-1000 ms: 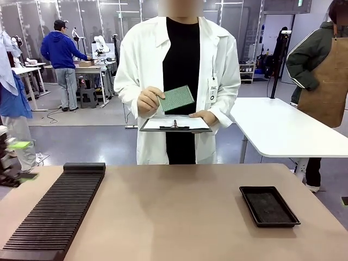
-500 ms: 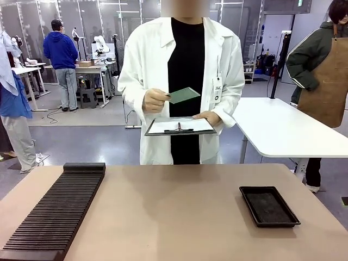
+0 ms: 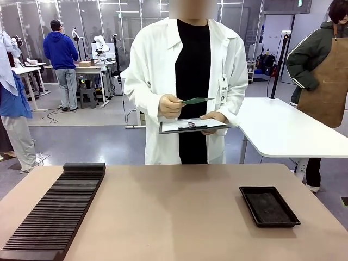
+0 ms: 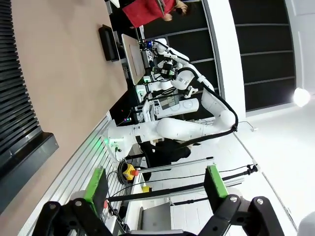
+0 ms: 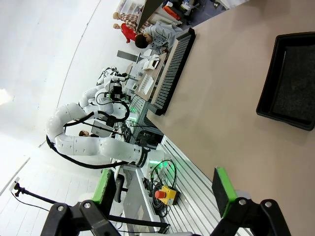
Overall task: Inspect the PCB.
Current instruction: Pick up the Blank PCB that the human is holding.
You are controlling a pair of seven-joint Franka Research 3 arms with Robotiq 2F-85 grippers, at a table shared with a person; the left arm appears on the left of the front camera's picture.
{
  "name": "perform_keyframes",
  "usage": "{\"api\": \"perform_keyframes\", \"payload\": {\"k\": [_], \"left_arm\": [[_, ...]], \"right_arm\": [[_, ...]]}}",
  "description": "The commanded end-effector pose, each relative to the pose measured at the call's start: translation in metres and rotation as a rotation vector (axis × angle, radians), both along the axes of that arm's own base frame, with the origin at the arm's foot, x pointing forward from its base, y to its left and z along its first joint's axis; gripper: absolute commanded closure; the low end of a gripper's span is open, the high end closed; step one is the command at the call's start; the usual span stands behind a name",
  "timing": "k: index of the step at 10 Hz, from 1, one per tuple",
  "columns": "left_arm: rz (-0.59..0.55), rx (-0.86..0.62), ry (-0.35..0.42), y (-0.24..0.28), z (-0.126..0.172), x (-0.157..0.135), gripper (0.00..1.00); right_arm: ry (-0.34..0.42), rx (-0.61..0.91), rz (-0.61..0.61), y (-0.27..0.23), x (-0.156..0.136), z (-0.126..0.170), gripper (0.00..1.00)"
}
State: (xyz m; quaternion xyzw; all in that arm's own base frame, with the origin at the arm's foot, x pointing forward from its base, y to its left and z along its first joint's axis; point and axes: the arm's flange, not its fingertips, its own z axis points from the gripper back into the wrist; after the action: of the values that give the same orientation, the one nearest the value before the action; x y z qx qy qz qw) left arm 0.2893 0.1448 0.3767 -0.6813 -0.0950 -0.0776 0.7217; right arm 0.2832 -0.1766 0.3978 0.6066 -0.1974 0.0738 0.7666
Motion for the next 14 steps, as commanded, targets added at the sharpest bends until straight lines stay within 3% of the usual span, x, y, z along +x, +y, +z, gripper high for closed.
{"api": "perform_keyframes", "payload": {"k": [1,11,12,14], "left_arm": [[0.007,0.012,0.001,0.001,0.005,-0.001,0.00],[0.007,0.012,0.001,0.001,0.005,-0.001,0.00],[0.007,0.012,0.001,0.001,0.005,-0.001,0.00],[0.007,0.012,0.001,0.001,0.005,-0.001,0.00]], "right_arm": [[-0.010,0.010,-0.003,0.000,0.000,0.001,0.00],[-0.010,0.010,-0.003,0.000,0.000,0.001,0.00],[0.000,0.000,0.000,0.000,0.000,0.000,0.00],[0.093,0.093,0.066,0.020,0.009,0.022,0.00]]}}
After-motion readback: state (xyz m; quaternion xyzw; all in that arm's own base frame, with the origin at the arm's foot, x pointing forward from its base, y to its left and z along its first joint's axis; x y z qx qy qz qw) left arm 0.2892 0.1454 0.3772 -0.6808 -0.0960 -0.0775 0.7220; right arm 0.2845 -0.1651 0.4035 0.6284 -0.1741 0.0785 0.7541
